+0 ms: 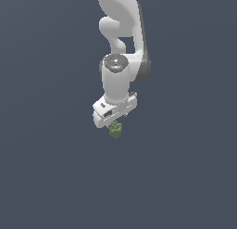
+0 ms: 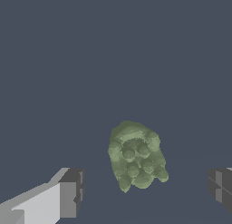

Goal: Pick up the object and move it to a goal position.

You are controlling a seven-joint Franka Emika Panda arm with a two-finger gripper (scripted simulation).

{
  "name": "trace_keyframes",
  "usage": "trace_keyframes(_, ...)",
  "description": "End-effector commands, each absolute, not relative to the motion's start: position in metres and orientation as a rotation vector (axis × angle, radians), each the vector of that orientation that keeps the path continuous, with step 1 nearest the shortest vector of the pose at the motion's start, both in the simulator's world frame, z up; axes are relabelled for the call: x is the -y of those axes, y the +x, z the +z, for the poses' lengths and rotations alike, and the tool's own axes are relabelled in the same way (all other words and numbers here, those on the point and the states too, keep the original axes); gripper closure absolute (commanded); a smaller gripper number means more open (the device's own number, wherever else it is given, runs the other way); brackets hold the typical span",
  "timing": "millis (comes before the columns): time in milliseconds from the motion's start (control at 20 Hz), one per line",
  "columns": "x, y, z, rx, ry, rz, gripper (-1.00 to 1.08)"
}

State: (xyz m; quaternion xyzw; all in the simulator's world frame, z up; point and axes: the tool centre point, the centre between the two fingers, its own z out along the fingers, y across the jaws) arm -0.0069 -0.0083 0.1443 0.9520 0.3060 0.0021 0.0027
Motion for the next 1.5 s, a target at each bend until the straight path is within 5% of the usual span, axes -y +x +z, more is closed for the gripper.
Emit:
trace_keyframes(0,0.010,-0.008,0.140,-1.052,2.956,0.005,-0.92)
trace_keyframes(1450,0.016,-0.013,0.087,-1.326,2.848,0.000,-0.92)
